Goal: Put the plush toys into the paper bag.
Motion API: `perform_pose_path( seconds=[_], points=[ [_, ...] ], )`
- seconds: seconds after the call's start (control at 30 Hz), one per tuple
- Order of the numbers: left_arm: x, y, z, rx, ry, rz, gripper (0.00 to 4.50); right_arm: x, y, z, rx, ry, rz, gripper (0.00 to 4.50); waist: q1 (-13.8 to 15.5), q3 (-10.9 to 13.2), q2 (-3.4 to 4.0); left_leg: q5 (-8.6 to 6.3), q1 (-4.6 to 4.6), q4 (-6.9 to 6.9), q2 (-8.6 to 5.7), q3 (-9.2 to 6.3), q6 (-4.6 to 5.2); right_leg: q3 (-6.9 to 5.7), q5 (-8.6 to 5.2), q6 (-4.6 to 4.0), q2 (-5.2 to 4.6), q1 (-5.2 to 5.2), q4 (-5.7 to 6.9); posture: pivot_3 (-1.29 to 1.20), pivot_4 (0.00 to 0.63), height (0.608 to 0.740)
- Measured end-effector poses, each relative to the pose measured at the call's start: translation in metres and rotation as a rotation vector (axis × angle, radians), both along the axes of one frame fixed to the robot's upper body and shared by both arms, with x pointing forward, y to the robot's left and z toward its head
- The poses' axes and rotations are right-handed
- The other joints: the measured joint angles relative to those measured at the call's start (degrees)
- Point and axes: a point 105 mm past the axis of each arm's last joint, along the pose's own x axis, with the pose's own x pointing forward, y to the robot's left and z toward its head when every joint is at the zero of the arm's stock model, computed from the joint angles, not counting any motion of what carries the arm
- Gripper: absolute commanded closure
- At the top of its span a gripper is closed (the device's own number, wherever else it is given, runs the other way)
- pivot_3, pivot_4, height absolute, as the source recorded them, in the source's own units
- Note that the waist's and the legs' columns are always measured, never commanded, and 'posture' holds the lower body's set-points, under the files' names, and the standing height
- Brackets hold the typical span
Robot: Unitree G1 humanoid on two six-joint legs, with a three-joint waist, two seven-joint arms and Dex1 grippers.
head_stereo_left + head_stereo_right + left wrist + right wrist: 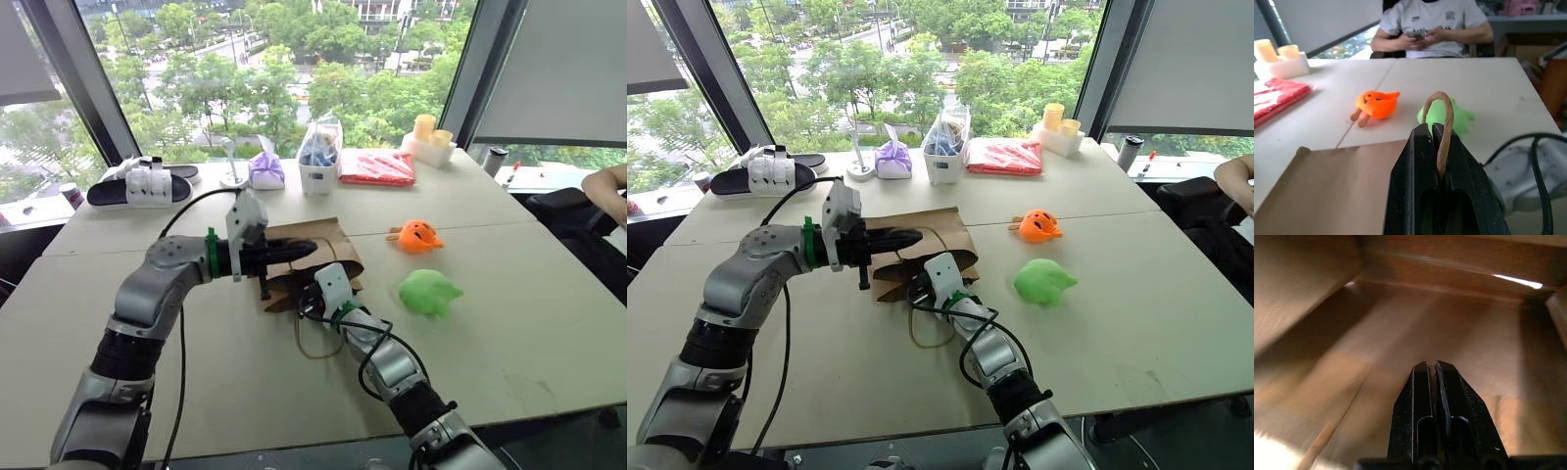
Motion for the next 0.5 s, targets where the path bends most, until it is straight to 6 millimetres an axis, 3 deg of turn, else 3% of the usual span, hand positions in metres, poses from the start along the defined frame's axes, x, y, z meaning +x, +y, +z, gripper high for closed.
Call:
perform_pose_path(
  seconds=[0.13, 0.3, 0.4, 0.5],
  points=[
    [0.022, 0.014, 0.056, -0.154, -0.074, 0.111, 4.45, -0.002, 0.003, -0.002, 0.005, 0.007, 0.039, 4.37, -0.5, 0.0, -0.01, 0.03, 0.12, -0.03, -0.01, -0.02, -0.05, 0.0, 0.01, -0.01, 0.01, 0.06, 0.02, 0.0, 0.15, 0.74],
    [0.037, 0.029, 0.103, -0.28, -0.13, 0.185, 4.45, -0.005, 0.002, -0.003, 0.012, 0.015, 0.066, 4.37, -0.8, 0.0, 0.01, 0.1, 0.15, -0.09, -0.03, -0.02, -0.19, 0.01, 0.01, -0.01, 0.0, 0.06, -0.01, 0.0, 0.15, 0.74],
    [0.037, 0.032, 0.099, -0.284, -0.132, 0.189, 4.45, -0.007, -0.002, -0.003, 0.014, 0.014, 0.064, 4.37, -0.8, -0.1, 0.08, 0.09, 0.15, -0.11, -0.06, -0.01, -0.19, 0.03, 0.0, -0.01, -0.05, 0.06, -0.01, 0.0, 0.15, 0.74],
    [0.034, 0.026, 0.054, -0.23, -0.055, 0.162, 4.45, -0.008, -0.009, -0.002, 0.009, 0.021, 0.053, 4.37, -0.6, -0.1, 0.11, 0.09, 0.13, -0.08, -0.1, -0.03, -0.18, 0.07, 0.01, -0.01, -0.08, 0.06, 0.01, 0.0, 0.15, 0.74]
  ],
)
